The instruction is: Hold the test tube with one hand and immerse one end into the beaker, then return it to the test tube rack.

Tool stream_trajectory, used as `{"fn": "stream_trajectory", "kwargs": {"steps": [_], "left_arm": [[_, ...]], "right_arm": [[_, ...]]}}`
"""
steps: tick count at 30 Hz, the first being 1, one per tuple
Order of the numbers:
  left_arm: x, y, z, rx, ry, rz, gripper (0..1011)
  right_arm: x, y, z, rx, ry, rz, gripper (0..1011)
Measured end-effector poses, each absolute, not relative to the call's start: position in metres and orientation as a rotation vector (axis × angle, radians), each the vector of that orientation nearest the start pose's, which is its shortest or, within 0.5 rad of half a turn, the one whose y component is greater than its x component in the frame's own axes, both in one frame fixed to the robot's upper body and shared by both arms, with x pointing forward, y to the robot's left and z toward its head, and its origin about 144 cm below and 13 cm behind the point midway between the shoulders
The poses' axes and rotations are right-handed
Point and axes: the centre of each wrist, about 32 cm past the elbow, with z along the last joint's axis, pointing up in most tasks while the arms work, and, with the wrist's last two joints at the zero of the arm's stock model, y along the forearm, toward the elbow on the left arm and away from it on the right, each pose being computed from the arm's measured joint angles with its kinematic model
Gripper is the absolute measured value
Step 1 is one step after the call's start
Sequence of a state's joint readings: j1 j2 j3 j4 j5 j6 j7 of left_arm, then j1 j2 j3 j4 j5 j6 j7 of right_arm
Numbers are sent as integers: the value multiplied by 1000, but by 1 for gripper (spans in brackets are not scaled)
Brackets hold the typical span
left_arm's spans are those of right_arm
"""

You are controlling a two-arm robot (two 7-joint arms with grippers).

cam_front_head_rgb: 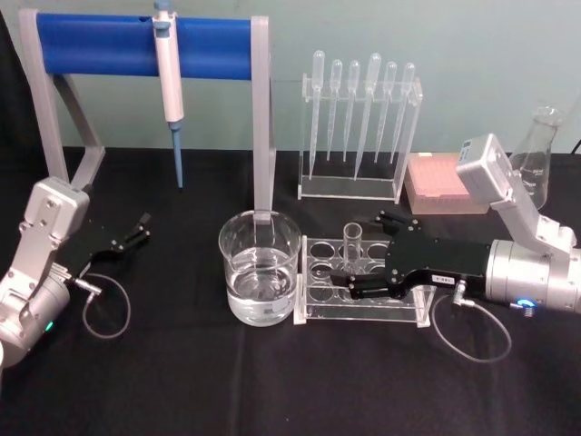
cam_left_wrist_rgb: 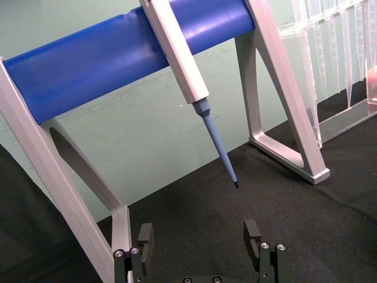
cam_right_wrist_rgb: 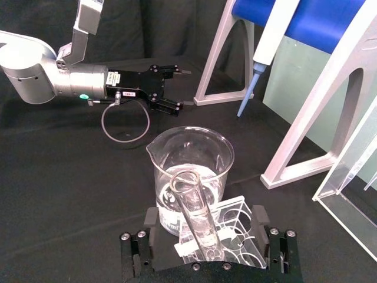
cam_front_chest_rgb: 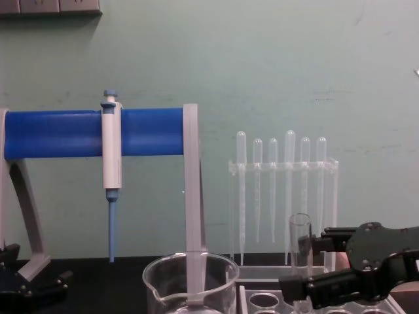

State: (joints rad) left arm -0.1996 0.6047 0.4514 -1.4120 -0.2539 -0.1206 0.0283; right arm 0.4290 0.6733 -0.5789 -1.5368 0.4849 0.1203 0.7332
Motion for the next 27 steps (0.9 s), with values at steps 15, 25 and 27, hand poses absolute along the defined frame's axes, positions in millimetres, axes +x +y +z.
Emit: {"fn": "stream_trajectory", "kwargs": {"steps": [15, 25, 27], "left_arm": [[489, 310, 1140, 304, -285, 1248, 1000], [489, 310, 1140, 304, -285, 1248, 1000], [489, 310, 1140, 304, -285, 1248, 1000]], "right_arm": [[528, -281, 1233, -301, -88, -436, 609], [527, -282, 1233, -300, -88, -436, 286], [528, -282, 1233, -299, -88, -437, 260]]}}
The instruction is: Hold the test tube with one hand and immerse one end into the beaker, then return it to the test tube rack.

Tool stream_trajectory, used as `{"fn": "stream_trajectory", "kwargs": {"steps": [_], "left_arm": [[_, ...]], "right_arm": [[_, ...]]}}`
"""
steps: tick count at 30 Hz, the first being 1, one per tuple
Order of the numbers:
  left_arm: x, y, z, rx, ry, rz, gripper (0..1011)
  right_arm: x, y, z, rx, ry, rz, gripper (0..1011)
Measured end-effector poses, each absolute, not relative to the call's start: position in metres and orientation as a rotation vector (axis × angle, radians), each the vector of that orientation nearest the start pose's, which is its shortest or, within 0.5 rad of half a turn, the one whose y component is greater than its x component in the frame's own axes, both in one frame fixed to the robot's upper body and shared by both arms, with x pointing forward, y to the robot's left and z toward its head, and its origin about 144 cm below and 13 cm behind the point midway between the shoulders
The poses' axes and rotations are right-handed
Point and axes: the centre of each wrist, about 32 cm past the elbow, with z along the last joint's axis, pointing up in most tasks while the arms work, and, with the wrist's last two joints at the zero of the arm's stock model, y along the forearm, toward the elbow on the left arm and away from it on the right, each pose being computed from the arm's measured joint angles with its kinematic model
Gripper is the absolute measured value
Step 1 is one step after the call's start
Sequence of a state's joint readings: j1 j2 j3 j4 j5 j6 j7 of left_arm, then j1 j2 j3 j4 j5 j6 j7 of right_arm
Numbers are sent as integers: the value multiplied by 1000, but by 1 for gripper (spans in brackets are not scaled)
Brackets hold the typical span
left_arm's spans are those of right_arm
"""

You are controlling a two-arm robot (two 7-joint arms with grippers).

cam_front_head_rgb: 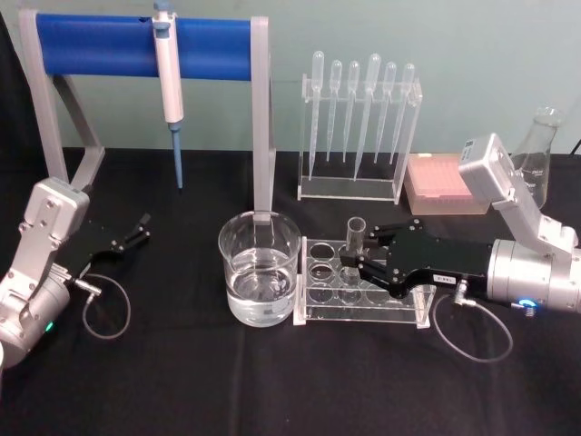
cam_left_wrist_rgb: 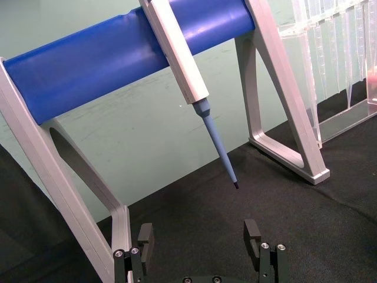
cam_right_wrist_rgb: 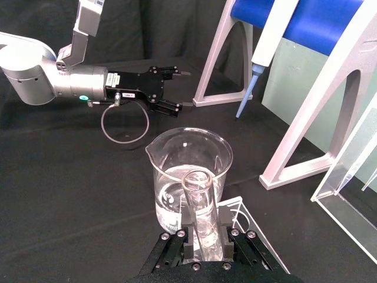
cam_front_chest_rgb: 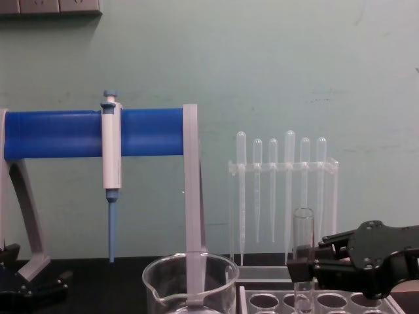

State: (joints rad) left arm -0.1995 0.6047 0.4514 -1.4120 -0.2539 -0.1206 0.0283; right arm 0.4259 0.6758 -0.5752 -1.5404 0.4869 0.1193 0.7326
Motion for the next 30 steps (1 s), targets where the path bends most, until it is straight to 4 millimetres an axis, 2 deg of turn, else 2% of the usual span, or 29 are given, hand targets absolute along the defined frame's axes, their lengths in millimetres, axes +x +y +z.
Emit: {"fn": "stream_trajectory", "kwargs": {"steps": [17, 30], "left_arm": [[489, 310, 1140, 304, -285, 1248, 1000], [489, 310, 1140, 304, -285, 1248, 1000]], "right_arm": [[526, -287, 1234, -278, -92, -472, 244], [522, -293, 1263, -201, -148, -511, 244]]}}
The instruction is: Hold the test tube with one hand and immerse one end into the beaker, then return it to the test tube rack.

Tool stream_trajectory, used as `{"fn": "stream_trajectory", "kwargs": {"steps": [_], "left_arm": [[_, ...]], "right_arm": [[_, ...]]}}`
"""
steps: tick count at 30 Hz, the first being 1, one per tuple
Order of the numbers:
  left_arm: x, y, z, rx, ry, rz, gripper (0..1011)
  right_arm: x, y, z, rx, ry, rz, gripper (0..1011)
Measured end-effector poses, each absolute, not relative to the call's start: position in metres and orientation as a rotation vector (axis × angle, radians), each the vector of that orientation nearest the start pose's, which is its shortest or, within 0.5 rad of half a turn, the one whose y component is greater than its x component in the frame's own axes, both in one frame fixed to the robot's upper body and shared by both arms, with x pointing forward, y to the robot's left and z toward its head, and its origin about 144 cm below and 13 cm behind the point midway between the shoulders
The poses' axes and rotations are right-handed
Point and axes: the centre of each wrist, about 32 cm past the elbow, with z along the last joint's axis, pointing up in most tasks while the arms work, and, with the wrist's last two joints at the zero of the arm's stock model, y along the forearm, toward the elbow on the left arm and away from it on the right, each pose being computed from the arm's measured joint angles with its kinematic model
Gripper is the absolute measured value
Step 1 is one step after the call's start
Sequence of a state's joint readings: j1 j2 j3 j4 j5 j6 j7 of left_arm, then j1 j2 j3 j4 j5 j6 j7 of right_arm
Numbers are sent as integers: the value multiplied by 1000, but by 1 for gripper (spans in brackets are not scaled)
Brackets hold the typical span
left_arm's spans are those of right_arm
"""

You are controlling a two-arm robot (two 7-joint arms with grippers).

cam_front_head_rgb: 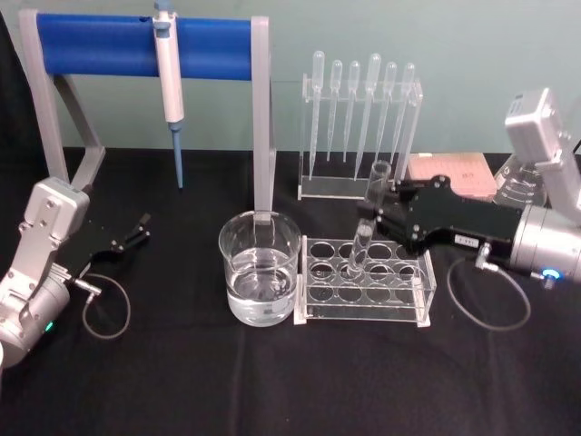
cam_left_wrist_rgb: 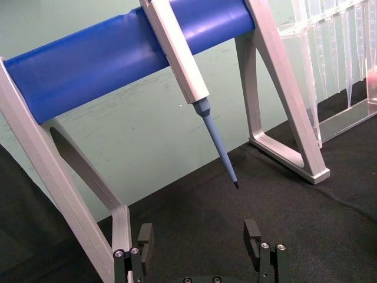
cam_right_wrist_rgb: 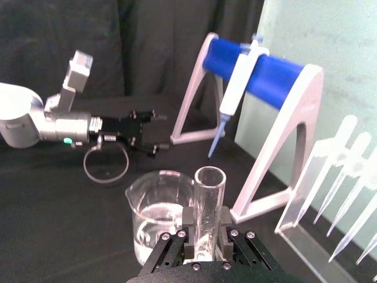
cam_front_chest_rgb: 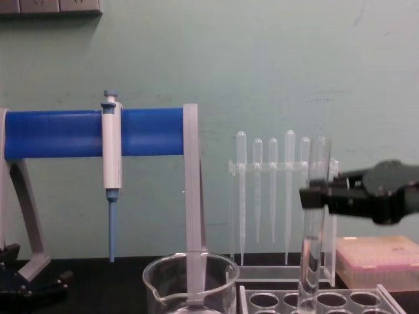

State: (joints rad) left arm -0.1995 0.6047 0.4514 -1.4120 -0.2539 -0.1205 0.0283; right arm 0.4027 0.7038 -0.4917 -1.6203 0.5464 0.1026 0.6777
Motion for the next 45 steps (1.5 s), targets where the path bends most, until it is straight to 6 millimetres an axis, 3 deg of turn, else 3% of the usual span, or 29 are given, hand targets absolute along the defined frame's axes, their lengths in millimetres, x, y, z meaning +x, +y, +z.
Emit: {"fn": "stream_trajectory", "kwargs": {"steps": [26, 45], "left_arm": [[489, 310, 1140, 304, -285, 1248, 1000], [489, 310, 1140, 304, -285, 1248, 1000]], "right_arm": [[521, -289, 1326, -186, -126, -506, 243], [526, -287, 1337, -199, -119, -492, 243]]}}
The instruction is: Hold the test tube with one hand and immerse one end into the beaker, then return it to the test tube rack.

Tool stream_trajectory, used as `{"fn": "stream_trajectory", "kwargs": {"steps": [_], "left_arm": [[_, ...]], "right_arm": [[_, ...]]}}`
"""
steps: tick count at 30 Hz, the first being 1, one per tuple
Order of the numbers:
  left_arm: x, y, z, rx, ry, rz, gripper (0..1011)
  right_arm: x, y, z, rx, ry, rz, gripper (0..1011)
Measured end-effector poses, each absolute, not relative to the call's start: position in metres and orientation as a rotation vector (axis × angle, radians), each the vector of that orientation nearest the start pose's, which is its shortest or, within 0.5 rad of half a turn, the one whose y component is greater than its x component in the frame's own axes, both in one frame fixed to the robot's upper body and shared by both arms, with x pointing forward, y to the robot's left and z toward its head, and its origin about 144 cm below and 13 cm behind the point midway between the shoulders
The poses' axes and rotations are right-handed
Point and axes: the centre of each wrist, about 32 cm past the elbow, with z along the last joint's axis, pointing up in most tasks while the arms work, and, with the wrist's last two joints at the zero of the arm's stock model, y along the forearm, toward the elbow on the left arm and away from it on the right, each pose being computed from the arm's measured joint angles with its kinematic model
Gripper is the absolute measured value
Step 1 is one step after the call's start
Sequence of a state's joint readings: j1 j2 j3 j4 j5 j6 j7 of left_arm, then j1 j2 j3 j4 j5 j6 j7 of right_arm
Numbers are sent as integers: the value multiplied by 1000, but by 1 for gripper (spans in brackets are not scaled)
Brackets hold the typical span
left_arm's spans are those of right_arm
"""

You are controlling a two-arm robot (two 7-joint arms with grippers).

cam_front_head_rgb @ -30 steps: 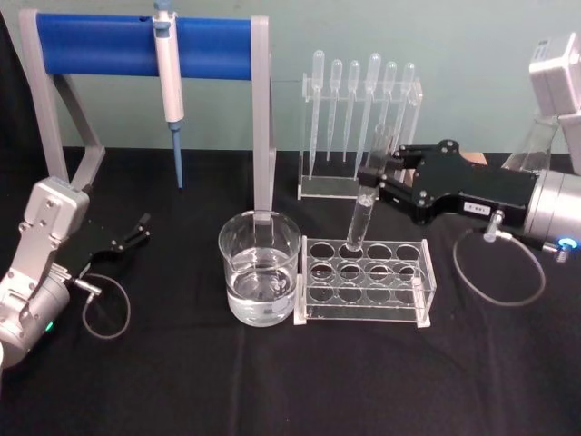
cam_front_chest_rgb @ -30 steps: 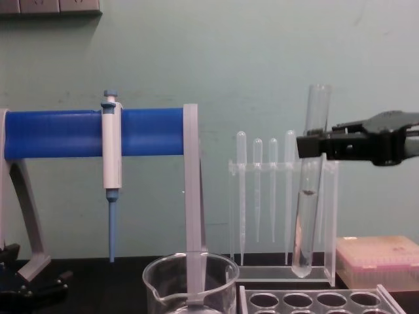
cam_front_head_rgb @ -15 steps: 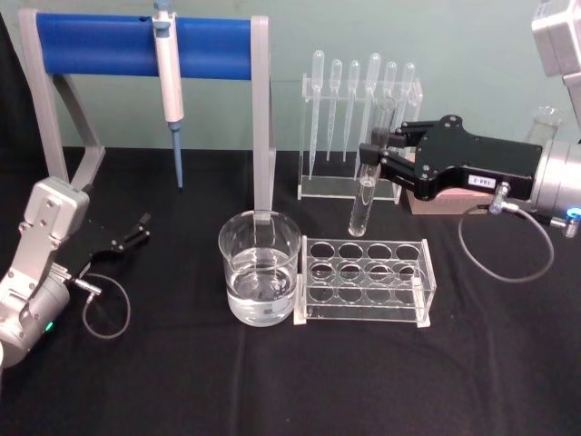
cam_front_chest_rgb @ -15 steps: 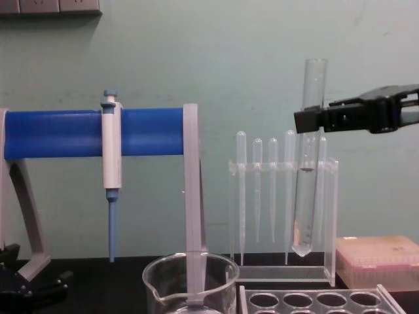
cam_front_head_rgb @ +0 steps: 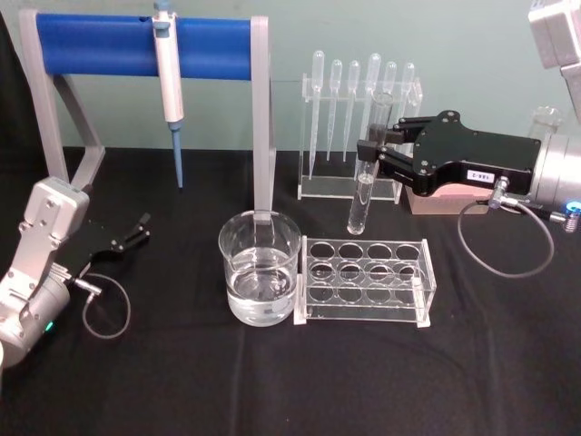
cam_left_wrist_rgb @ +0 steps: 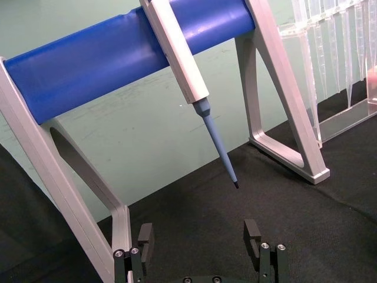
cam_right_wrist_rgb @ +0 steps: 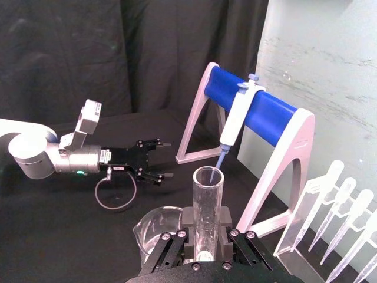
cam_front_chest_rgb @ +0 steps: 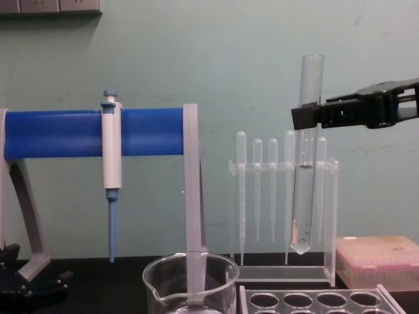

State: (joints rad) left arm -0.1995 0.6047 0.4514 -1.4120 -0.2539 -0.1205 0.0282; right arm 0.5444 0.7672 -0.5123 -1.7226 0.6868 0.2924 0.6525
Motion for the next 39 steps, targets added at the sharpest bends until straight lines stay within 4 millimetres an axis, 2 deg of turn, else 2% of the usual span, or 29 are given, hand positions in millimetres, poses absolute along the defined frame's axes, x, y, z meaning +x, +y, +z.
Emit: {"fn": "stream_trajectory", "kwargs": {"steps": [39], "left_arm": [[489, 310, 1140, 304, -285, 1248, 1000]], "right_arm": [[526, -287, 1336, -198, -121, -492, 243]]}}
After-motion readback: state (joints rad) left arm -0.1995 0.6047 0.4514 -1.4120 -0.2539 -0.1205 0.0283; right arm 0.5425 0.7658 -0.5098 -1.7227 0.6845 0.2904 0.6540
